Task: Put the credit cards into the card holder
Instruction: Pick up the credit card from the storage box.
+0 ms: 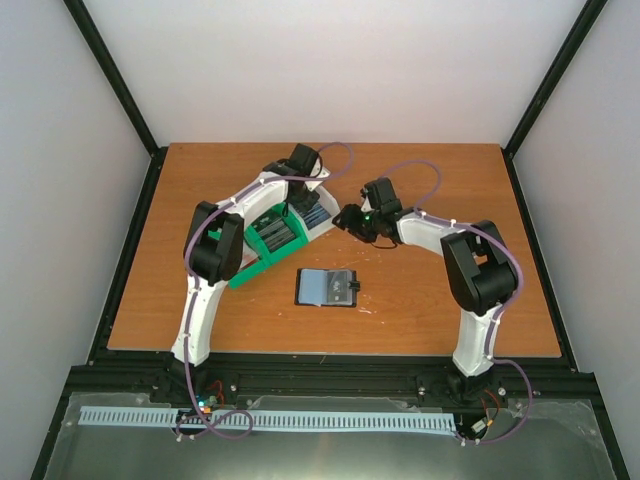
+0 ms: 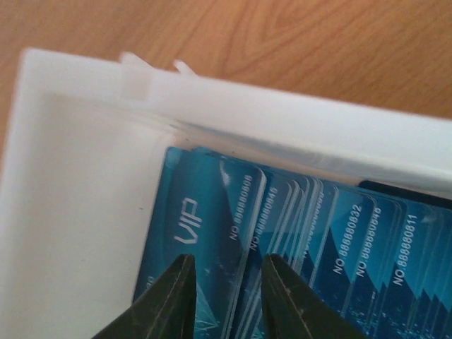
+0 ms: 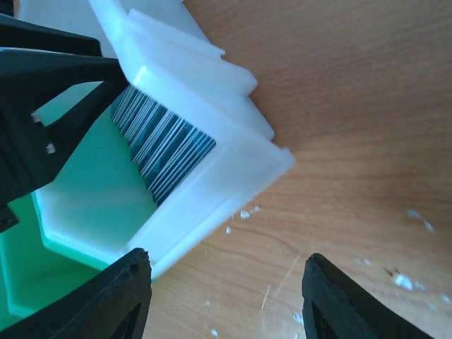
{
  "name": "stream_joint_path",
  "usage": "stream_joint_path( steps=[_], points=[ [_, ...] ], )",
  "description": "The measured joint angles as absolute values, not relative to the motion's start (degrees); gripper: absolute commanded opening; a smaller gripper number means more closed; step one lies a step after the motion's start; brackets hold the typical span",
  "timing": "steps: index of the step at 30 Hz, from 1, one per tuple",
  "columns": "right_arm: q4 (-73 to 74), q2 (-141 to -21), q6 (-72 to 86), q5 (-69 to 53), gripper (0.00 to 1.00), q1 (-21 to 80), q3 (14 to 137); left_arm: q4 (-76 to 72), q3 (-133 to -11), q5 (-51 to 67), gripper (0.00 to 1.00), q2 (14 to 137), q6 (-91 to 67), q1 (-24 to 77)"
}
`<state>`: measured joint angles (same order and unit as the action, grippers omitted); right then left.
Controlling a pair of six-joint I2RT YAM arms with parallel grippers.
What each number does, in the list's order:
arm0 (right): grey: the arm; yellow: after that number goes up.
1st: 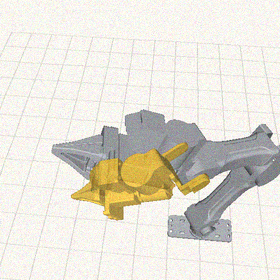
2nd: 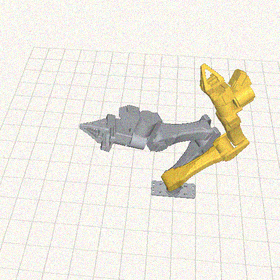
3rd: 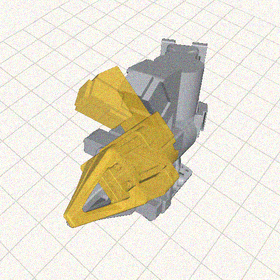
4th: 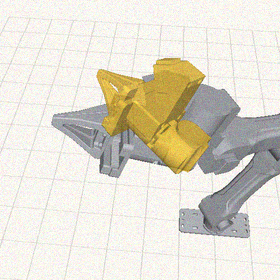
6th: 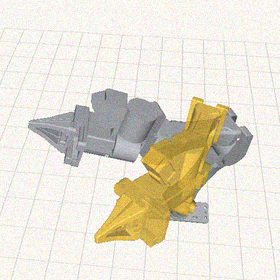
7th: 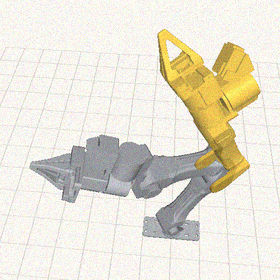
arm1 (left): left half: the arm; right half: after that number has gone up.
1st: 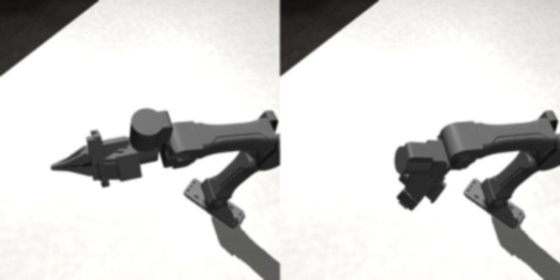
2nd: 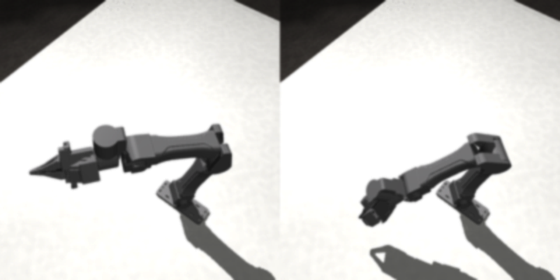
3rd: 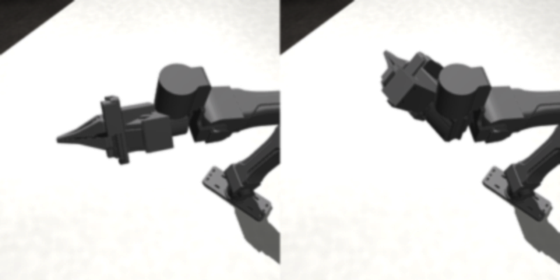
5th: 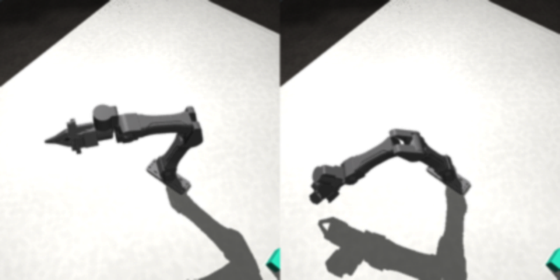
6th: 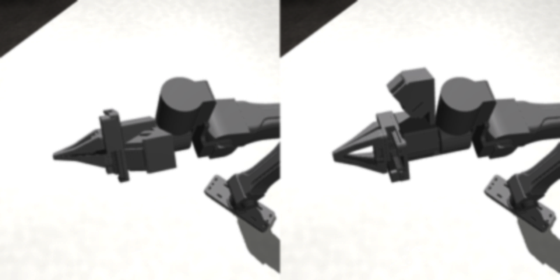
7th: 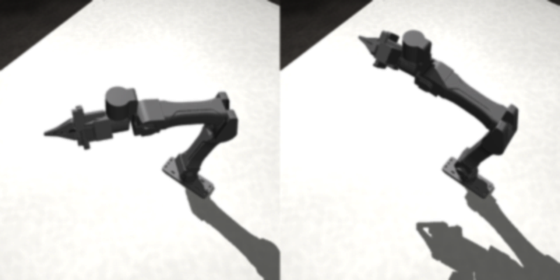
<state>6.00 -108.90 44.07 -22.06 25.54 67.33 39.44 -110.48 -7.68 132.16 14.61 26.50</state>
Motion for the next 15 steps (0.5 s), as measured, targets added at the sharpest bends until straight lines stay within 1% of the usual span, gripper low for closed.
stream_joint_path(
  steps=[6,11,15],
  points=[
    [4.23,-113.23,45.95,-21.8,0.59,26.04,70.37,39.33,-112.86,-8.69,0.26,132.92,15.38,26.13],
    [4.12,-115.87,46.52,-21.54,0.62,26.37,72.03,39.44,-113.01,-8.29,0.31,133.51,15.7,25.98],
    [4.32,-116.64,46.59,-21.41,0.63,26.41,72.64,39.46,-113.01,-7.73,0.31,134.06,16.1,25.98]
  ],
)
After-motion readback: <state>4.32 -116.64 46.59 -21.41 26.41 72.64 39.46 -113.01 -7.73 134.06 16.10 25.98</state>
